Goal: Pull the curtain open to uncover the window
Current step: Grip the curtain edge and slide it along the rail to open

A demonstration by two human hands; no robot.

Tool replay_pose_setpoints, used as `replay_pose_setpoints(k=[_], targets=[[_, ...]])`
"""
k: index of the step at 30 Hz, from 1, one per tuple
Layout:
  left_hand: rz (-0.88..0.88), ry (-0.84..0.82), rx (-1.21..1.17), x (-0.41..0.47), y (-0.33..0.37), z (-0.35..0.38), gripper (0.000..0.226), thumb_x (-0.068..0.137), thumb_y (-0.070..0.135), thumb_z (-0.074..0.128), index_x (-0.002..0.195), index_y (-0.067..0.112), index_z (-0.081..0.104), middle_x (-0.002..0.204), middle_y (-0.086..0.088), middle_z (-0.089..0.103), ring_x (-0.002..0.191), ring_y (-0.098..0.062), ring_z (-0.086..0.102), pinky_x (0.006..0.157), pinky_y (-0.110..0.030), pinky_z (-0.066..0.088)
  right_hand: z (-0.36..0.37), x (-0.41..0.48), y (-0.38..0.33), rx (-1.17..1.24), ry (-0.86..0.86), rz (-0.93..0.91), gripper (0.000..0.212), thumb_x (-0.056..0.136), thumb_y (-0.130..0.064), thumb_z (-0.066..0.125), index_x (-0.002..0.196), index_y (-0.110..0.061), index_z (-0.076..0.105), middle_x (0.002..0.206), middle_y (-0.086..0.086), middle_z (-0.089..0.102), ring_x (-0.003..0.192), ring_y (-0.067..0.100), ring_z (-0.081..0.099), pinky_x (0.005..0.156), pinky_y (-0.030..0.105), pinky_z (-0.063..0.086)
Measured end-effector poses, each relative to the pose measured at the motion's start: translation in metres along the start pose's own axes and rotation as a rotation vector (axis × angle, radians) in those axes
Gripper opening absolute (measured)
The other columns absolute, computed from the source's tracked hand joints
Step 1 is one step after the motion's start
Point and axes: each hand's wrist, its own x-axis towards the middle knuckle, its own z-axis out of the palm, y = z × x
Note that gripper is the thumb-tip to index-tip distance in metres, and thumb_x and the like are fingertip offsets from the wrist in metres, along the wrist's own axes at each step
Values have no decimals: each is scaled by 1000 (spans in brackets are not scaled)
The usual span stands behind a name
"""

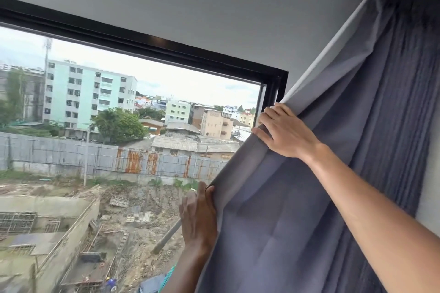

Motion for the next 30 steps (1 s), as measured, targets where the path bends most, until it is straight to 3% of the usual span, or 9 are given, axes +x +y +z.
replay_pose_setpoints(k=[3,9,15,17,21,27,30], targets=[[-16,-14,-7,-2,1,8,40,97,46,15,94,22,47,72,-6,60,80,-31,53,79,-48,46,7,-2,1,-8,-5,0,49,103,-52,28,101,-12,55,104,3,58,109,25,52,119,40,24],[-67,-40,-58,-15,-30,30,38,100,46,21,93,28,53,71,-4,63,74,-31,57,75,-48,48,25,-7,-18,-1,-41,-20,52,103,-51,29,107,-10,60,106,9,60,113,31,54,119,43,25],[-140,-221,-94,-39,-55,47,41,101,43,27,116,30,63,100,-10,72,93,-34,65,78,-43,50,37,-22,-48,18,-94,-45,37,101,-42,46,95,-13,68,100,14,60,108,37,52,112,46,32],[-156,-243,-105,-47,-56,46,42,101,41,30,114,25,66,102,-12,72,93,-35,65,73,-39,49,41,-24,-57,31,-74,-54,35,101,-39,48,89,-15,71,101,15,61,108,38,53,111,46,31],[-171,-205,-107,-59,-62,44,44,101,40,31,107,16,68,97,-17,71,87,-40,64,73,-48,51,45,-19,-75,36,-92,-91,34,100,-39,48,89,-18,73,98,12,58,104,35,53,113,41,22],[-159,-357,-107,-53,-70,49,45,102,43,28,99,19,66,95,-9,71,85,-31,65,64,-40,47,52,-19,-77,-27,-94,-91,32,99,-36,52,88,-17,76,101,15,62,110,39,54,115,43,22],[-161,-394,-83,-46,-76,52,45,102,43,28,96,18,65,93,-8,71,83,-27,64,62,-37,45,54,-26,-69,-78,-165,-42,36,99,-40,47,98,-17,75,106,15,62,112,39,53,114,43,23]])
